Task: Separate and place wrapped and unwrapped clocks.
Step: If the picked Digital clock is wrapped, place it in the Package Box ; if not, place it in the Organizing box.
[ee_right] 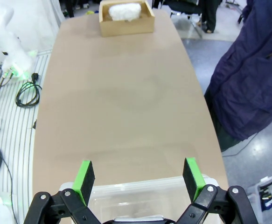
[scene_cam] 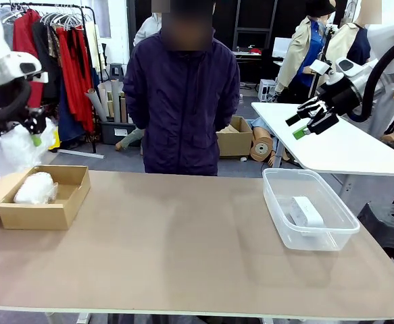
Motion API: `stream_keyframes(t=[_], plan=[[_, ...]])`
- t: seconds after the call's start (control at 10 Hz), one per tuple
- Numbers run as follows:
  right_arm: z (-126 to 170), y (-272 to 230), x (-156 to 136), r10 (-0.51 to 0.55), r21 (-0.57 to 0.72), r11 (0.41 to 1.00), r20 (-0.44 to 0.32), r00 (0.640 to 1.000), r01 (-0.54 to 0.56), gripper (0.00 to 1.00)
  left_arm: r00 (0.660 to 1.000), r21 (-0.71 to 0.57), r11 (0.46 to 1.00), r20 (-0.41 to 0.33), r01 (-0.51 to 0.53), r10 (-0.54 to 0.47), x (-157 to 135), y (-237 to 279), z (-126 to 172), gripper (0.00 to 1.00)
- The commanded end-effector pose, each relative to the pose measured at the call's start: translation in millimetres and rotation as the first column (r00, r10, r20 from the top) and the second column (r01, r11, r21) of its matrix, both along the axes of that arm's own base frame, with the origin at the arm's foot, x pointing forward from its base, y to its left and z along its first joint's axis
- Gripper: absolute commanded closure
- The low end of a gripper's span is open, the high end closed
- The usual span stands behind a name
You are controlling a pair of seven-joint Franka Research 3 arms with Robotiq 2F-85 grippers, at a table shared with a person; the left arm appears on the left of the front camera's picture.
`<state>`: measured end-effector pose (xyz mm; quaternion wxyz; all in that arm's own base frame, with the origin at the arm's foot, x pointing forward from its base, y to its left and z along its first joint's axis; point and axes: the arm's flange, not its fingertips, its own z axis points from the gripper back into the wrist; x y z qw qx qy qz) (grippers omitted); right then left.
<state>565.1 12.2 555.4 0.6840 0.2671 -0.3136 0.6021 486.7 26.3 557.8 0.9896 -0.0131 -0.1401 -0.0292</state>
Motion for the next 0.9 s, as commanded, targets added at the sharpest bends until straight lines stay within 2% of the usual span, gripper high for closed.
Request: stream_keyframes(t=[0.0, 0.2, 0.3, 0.4, 0.7, 0.8], plan=[[1, 1, -1, 0.005, -0.001, 1.000, 0.003, 1.000, -0.005, 0.00, 0.997, -0.064, 0.997, 0.066, 0.045, -0.041, -7, 7, -29, 1.00], [1, 1, -1, 0.005, -0.001, 1.000, 0.003, 1.000, -0.005, 0.00, 0.998, -0.087, 0.995, 0.058, 0.044, -0.039, 6, 1, -55, 1.00], [1, 1, -1, 0.005, -0.001, 1.000, 0.003, 1.000, -0.005, 0.00, 0.998, -0.094, 0.996, 0.054, -0.005, 0.010, 15, -5, -64, 1.00], [1, 1, -1, 0.005, -0.001, 1.000, 0.003, 1.000, -0.005, 0.00, 0.999, -0.061, 0.998, 0.034, 0.015, -0.013, -1, 4, -51, 1.00], [1, 1, -1, 0.005, -0.001, 1.000, 0.003, 1.000, -0.005, 0.00, 0.999, -0.061, 0.998, 0.034, 0.015, -0.013, -1, 4, -51, 1.00], [1, 1, -1, 0.005, -0.001, 1.000, 0.003, 1.000, -0.005, 0.00, 0.999, -0.069, 0.998, 0.032, 0.013, -0.010, 3, 0, -59, 1.00]])
